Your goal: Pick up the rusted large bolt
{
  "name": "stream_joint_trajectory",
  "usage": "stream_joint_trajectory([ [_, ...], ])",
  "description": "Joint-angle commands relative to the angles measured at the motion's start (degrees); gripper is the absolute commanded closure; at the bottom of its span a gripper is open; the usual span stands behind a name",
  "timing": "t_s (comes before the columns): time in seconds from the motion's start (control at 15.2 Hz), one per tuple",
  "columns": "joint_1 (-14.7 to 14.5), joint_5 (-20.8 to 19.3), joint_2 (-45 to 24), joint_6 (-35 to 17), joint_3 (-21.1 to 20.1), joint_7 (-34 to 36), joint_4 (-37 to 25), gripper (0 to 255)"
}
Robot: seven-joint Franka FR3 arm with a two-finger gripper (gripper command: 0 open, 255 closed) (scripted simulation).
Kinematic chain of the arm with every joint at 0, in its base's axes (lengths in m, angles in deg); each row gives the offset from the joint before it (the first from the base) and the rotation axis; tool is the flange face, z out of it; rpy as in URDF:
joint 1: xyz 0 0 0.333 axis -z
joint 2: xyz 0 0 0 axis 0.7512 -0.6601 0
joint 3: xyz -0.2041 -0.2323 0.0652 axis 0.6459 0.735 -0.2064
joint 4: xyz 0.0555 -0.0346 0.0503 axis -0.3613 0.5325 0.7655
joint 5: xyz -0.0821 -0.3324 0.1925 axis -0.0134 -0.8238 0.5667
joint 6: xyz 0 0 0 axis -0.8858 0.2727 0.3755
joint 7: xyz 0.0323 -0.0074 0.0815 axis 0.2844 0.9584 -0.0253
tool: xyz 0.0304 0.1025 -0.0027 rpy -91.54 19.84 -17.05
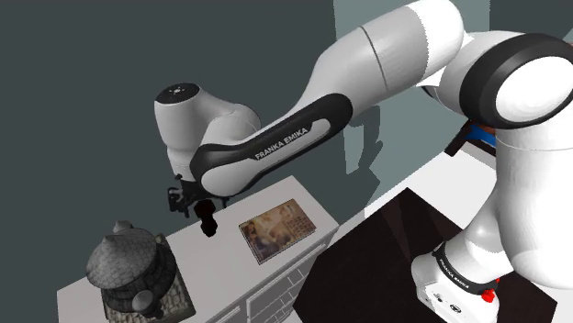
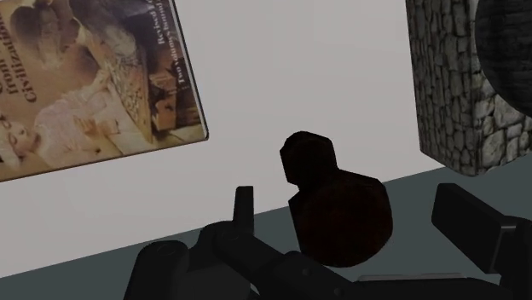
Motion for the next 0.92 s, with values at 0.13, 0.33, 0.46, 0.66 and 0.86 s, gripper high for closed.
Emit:
stream_joint_trajectory([
  [0.13,-0.6,-0.89,-2.07,-1.88,0.64,0.61,-0.13,0],
  [0.33,-0.76,-1.21,-2.8,-2.7,0.88,0.79,-0.02,0],
  [0.46,-0.75,-1.21,-2.74,-2.79,0.87,0.83,0.14,255],
  [0.66,-0.74,-1.22,-2.79,-2.8,0.88,0.8,0.1,255],
  [0.86,-0.75,-1.21,-2.72,-2.85,0.87,0.84,0.22,255],
])
